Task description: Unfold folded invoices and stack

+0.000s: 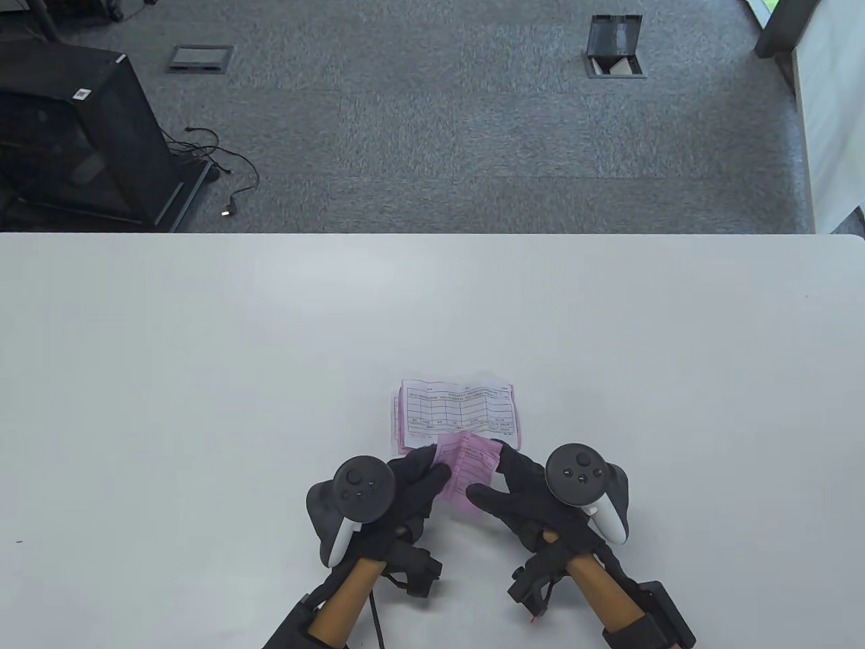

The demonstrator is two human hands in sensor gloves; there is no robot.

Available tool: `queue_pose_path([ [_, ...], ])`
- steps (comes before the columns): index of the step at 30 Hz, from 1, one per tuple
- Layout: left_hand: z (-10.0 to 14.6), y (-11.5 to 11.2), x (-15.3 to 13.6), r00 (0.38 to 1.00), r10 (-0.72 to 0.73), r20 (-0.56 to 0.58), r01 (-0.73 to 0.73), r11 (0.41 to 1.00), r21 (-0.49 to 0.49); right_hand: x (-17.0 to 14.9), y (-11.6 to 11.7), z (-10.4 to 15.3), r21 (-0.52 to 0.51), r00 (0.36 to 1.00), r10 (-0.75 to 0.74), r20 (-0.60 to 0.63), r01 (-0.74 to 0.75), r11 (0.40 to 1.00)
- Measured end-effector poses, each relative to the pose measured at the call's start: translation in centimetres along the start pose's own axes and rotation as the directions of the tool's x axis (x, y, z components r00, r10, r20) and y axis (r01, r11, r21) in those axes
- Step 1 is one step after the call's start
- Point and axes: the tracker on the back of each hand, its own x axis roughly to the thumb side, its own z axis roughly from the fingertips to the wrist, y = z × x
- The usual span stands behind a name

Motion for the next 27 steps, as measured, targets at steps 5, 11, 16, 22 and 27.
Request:
queue_pose_path([
  [5,0.6,-0.3,-0.2,0.996,0.09,0.007,-0.089,0.996,-0.023,-0.4,-0.3,0.1,-0.095,0.998,-0.063,-0.006,0.062,0.994],
  [11,1.1,0.4,-1.3,0.995,0.103,-0.009,-0.103,0.993,-0.054,-0.4,-0.3,0.2,-0.086,0.999,-0.028,0.027,0.03,0.996],
  [16,1.2,0.7,-2.2,0.995,0.091,-0.041,-0.093,0.994,-0.05,-0.3,-0.5,0.4,-0.101,1.0,0.013,0.024,-0.011,0.995],
  [22,1.2,0.8,-3.3,0.993,0.015,-0.117,-0.021,0.998,-0.052,-1.2,-1.6,0.6,-0.128,0.994,0.1,-0.049,-0.106,0.986],
  [27,1.1,0.2,-3.6,0.986,-0.086,-0.144,0.07,0.991,-0.114,-1.7,-2.1,0.7,-0.1,0.967,0.217,-0.132,-0.231,0.968],
])
